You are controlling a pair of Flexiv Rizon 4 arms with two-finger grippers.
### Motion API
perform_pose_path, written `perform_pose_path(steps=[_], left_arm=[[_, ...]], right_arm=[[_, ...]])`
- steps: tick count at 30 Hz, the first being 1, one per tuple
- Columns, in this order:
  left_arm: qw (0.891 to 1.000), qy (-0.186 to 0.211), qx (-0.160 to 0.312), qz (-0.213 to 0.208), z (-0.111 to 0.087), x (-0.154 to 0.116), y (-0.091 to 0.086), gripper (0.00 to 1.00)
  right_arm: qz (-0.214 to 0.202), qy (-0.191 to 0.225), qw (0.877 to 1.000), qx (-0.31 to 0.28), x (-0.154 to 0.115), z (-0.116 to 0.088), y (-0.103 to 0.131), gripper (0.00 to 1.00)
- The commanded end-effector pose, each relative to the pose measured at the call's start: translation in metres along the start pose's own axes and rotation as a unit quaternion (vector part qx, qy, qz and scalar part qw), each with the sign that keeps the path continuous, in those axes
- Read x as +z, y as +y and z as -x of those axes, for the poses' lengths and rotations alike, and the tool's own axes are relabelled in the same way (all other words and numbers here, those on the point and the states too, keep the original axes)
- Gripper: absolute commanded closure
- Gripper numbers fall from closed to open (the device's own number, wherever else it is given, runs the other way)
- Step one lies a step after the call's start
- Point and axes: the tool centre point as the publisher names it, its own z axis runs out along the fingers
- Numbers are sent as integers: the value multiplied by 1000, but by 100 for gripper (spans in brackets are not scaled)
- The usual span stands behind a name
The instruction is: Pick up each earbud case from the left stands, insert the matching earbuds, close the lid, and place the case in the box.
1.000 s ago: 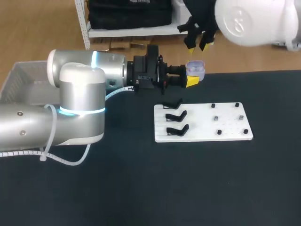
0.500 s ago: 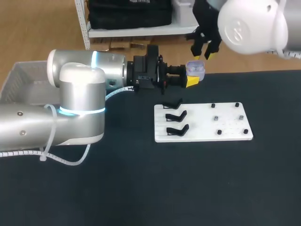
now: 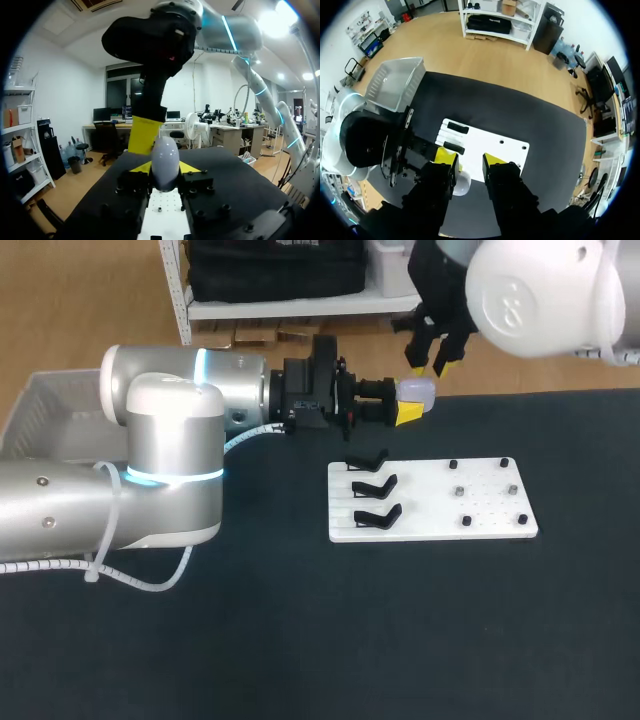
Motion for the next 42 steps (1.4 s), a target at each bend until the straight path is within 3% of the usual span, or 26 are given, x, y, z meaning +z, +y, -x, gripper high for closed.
perform_pose_path(steps=[1,8,15,18,21,22,24,30,42], left_arm=[[1000,-4,3,3,-1,0,-1,100],[1000,-4,3,3,-1,0,-1,100],[1000,-4,3,3,-1,0,-1,100],[1000,-14,12,6,8,-12,2,100],[999,-20,22,11,16,-25,4,100],[999,-22,24,12,19,-30,5,100],[999,-26,27,18,22,-44,7,100],[997,-24,50,48,27,-98,16,100],[992,18,60,113,11,-223,45,100]], right_arm=[[-3,-21,1000,7,-8,-5,-2,69],[-23,-82,996,30,-34,-12,-18,60],[-23,-119,990,72,-34,-43,-34,54],[-24,-132,988,76,-31,-54,-36,50],[-23,-147,986,72,-32,-62,-37,42],[-21,-154,985,71,-33,-64,-37,33],[-23,-161,984,70,-36,-67,-37,0],[-25,-166,984,66,-37,-68,-36,0],[-25,-166,984,66,-37,-68,-36,0]])
